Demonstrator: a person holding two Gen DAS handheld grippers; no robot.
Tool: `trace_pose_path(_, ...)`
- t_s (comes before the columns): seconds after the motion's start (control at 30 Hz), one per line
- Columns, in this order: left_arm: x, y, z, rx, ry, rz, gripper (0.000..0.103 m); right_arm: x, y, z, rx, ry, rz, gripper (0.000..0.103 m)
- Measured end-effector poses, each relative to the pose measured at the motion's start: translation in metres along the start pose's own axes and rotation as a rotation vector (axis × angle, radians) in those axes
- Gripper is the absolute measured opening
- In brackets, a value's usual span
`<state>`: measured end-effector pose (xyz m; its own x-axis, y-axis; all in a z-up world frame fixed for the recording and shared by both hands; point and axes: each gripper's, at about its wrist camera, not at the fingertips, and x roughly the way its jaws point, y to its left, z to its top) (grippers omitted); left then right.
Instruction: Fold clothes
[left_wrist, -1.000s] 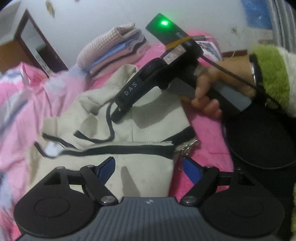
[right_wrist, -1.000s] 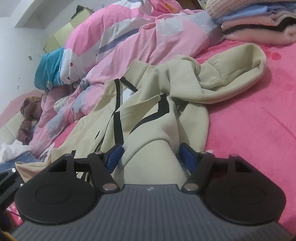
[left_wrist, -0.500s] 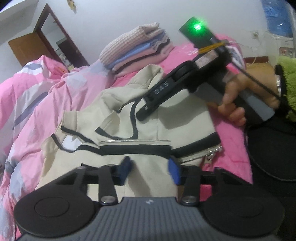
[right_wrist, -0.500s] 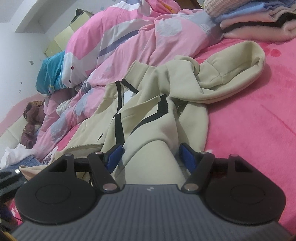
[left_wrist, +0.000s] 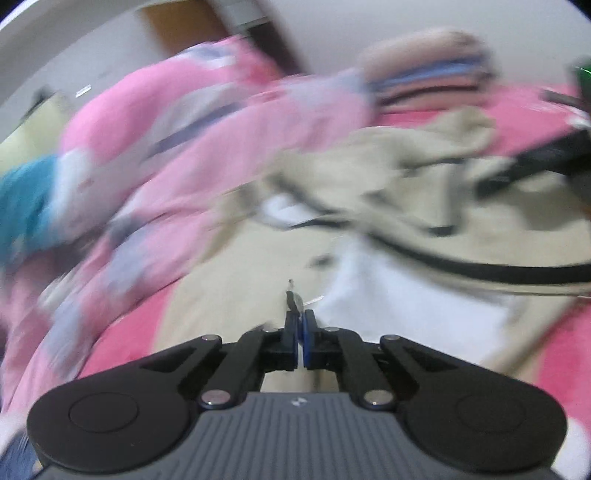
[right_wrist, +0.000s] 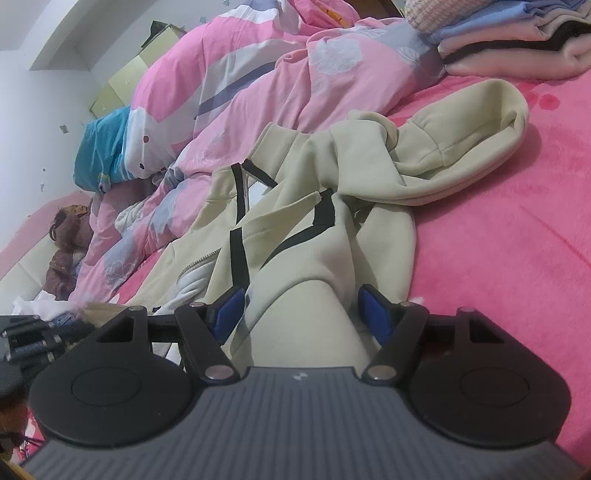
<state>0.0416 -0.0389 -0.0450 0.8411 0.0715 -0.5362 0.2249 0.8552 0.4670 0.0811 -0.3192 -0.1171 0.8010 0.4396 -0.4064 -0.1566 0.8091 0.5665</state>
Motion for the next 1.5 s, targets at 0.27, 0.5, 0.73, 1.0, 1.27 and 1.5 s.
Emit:
trace_pose_path(0.27,-0.032,0.111,-0.052,-0.347,0.117,0.285,0.002,0.000,-0.003,0.000,0.012,-0.002,0.010,0.068)
trace_pose_path(0.5,-0.043,0.137,-0.127,-0.534,0.377,0.300,0.003,0.000,-0.003,0.000,0.016,-0.003,0.013,0.068)
trace_pose_path(0.73,-0.057,0.152,-0.159,-0.698,0.485,0.209,0.020,0.000,-0.003,-0.001,0.019,-0.004,0.015,0.068)
trace_pose_path(1.0,-0.083,0.184,-0.135,-0.777,0.366,0.291,0.027,0.000,-0.004,-0.001,0.021,-0.005,0.018,0.068)
trace_pose_path(1.27,-0.091,0.172,-0.061,-0.702,0.126,0.189,0.043,-0.001,-0.008,0.000,0.040,-0.007,0.032,0.068)
trace_pose_path(1.5,-0.052,0.124,-0.008,-0.610,0.033,-0.121,0.044,0.000,-0.005,-0.001,0.015,0.002,0.017,0.068)
